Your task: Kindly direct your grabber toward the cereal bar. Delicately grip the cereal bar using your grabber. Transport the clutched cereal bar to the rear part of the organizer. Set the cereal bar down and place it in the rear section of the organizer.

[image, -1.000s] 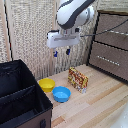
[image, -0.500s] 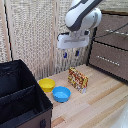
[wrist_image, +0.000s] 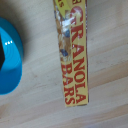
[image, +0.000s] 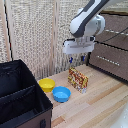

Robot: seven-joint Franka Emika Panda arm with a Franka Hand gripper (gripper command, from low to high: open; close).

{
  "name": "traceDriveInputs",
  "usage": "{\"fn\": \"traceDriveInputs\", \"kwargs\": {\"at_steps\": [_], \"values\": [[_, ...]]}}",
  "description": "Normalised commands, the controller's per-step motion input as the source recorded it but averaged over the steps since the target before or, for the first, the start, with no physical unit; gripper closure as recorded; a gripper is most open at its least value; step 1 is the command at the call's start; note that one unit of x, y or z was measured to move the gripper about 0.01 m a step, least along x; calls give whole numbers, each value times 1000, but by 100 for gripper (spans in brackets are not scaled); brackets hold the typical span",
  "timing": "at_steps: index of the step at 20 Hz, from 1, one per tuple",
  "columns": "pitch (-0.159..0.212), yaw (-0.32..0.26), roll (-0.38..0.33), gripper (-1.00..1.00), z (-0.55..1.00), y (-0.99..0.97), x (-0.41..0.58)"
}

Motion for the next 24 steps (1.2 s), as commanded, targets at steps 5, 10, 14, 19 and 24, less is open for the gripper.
{"fn": "traceDriveInputs", "kwargs": {"at_steps": [5,10,14,19,24], "values": [[0,0,-2,-100,-427,-122,-59],[0,20,-21,-100,-501,-50,0],[3,52,-46,-100,-465,0,0],[69,13,-49,100,-210,23,30],[7,0,0,100,-1,2,0]]}}
